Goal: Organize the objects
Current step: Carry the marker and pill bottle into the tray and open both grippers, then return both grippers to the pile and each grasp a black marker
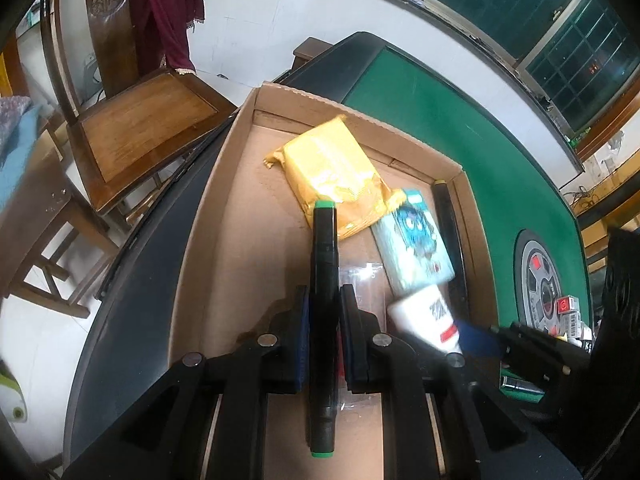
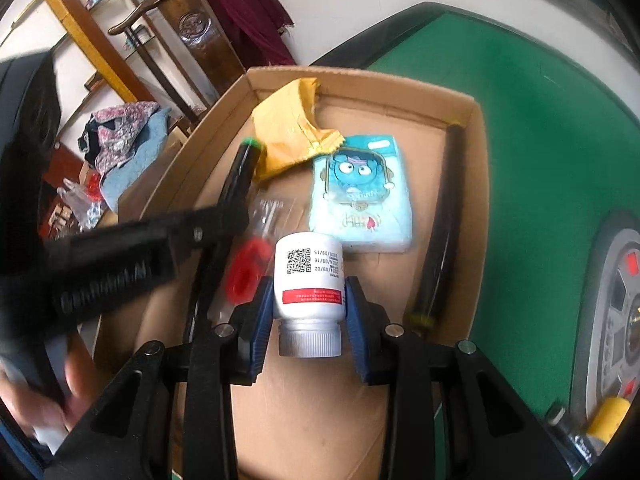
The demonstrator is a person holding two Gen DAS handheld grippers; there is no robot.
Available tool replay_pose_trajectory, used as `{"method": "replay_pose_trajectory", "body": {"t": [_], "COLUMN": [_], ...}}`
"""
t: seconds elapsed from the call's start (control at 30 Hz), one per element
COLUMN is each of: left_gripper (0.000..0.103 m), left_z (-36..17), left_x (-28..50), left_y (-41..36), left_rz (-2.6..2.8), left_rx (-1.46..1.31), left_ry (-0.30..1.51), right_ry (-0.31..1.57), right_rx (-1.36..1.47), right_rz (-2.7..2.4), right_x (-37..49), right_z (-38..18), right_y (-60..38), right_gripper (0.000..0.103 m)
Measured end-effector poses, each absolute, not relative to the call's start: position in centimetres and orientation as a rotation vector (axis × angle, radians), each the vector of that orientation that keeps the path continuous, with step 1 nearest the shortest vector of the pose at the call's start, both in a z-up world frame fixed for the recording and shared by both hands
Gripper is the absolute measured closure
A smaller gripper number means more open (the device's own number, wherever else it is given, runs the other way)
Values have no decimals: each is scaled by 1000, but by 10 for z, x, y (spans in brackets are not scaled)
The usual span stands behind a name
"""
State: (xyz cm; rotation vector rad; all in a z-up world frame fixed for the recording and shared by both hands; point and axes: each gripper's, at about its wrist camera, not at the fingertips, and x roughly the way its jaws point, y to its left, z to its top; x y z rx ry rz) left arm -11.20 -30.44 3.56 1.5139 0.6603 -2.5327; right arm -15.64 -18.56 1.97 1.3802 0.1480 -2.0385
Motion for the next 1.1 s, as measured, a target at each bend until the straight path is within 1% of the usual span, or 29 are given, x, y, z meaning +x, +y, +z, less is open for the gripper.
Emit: {"method": "replay_pose_trajectory", "body": {"t": [0.37, 0.6, 0.9, 1.1], "left_gripper": [90, 90, 90, 90], "left_z": [42, 51, 60, 67], "left_x": [-105, -98, -87, -74], "left_y": [-311, -304, -283, -254], "left_rz": [-2537, -2548, -2569, -2622], "left_rx": [1489, 1488, 1504, 1512], "left_ry": [710, 710, 667, 627], "right_ry": [89, 49, -6, -72], "right_rx": [1413, 1393, 1384, 1353], "right_rz": [-2033, -2025, -1998, -1985], "right_x": [-164, -159, -141, -123], "right_z": [19, 33, 43, 52], "right_y": [-180, -171, -143, -109], "right_gripper": [71, 70, 70, 69]}}
